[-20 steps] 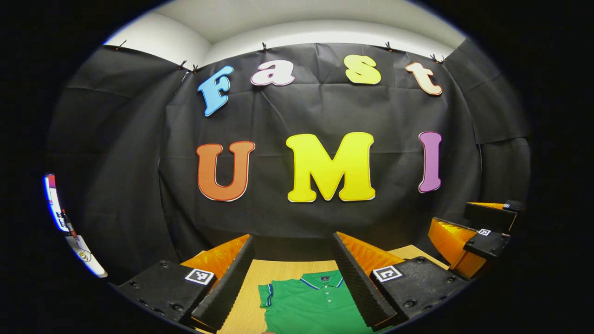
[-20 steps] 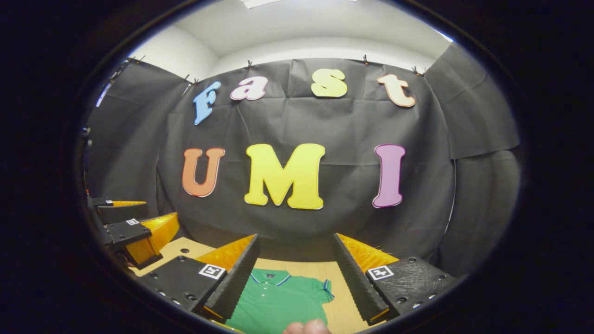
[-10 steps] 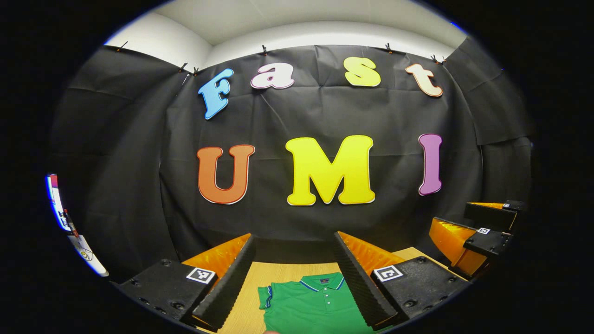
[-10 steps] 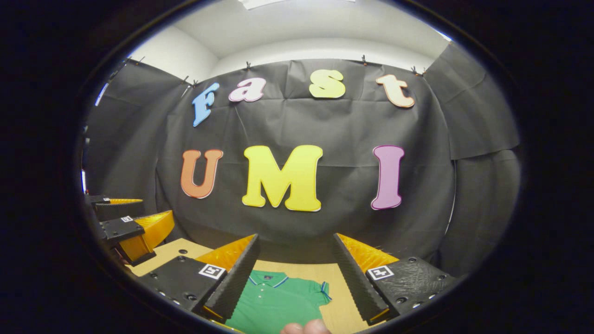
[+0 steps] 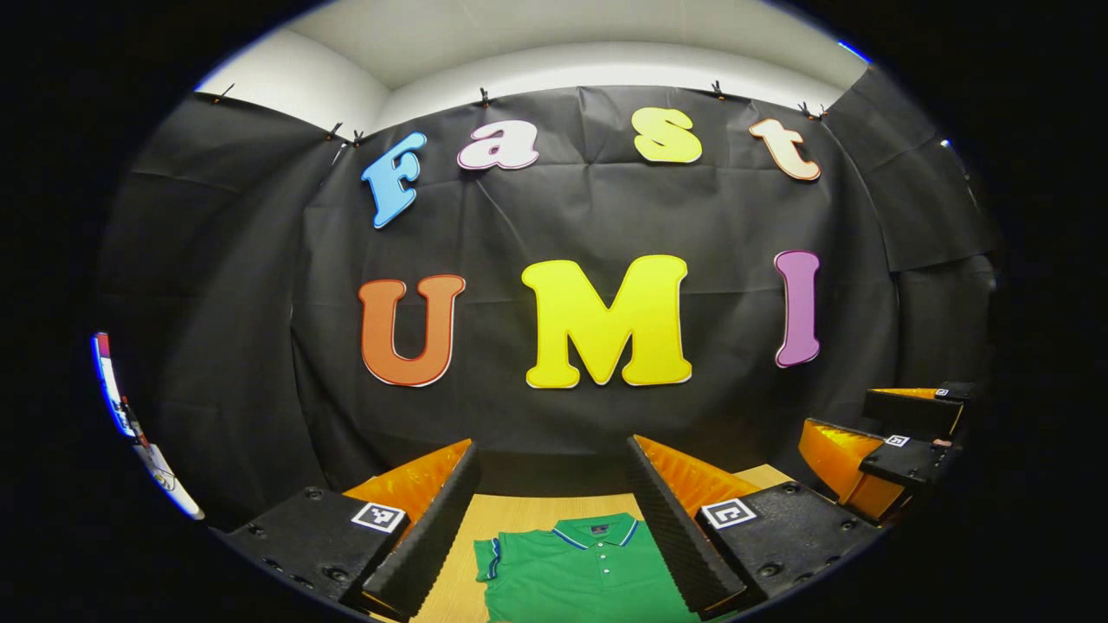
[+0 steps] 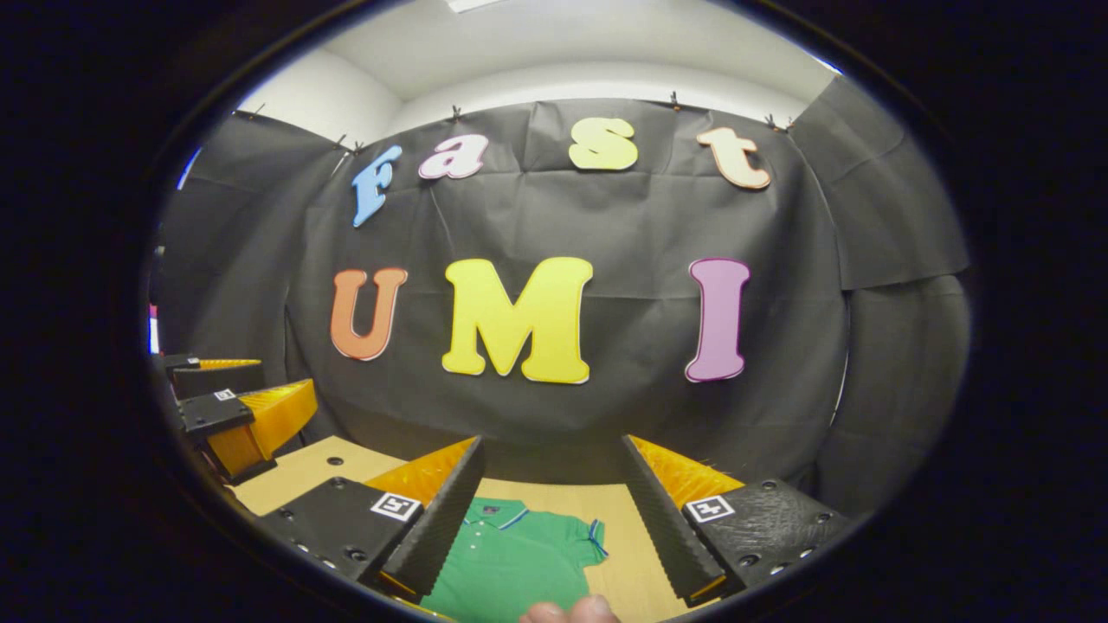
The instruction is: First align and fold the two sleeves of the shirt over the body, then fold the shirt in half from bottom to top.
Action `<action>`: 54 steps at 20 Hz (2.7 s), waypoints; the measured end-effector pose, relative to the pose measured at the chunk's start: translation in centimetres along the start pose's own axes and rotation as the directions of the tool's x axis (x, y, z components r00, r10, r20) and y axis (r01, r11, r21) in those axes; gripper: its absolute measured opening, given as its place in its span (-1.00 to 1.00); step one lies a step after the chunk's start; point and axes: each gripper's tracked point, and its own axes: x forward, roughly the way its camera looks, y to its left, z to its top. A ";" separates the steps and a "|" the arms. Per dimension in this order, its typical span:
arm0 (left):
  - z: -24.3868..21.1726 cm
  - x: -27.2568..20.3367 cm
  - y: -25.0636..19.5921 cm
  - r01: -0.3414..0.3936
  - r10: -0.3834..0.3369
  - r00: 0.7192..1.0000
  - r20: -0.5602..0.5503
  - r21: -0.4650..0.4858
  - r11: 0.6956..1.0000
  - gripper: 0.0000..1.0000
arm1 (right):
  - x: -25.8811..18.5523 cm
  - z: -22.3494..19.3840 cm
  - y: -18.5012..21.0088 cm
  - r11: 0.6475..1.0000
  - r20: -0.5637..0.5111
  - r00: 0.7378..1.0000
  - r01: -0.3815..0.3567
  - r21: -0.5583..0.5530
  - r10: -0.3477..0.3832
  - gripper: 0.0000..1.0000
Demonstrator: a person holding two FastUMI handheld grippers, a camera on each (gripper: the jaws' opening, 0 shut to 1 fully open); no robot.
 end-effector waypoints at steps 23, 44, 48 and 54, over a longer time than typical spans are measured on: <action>-1.8 3.5 -2.2 -0.049 0.049 0.996 -0.074 0.010 0.999 1.00 | 14.4 -21.4 -7.0 0.996 -0.440 0.896 -0.084 -0.019 0.067 0.92; -5.4 5.5 -3.1 -0.090 0.095 0.976 -0.195 0.033 0.995 1.00 | 20.8 -39.6 -9.1 0.996 -0.763 0.641 -0.074 0.048 0.084 -0.46; -5.6 5.5 -3.2 -0.084 0.089 0.976 -0.199 0.032 0.996 1.00 | 20.9 -39.4 -8.9 0.995 -0.773 0.627 -0.065 0.076 0.100 -0.96; -5.8 5.1 -2.2 -0.096 0.097 0.974 -0.207 0.019 0.995 1.00 | 21.3 -35.2 -8.3 0.992 -0.716 0.688 -0.050 0.119 0.120 -1.00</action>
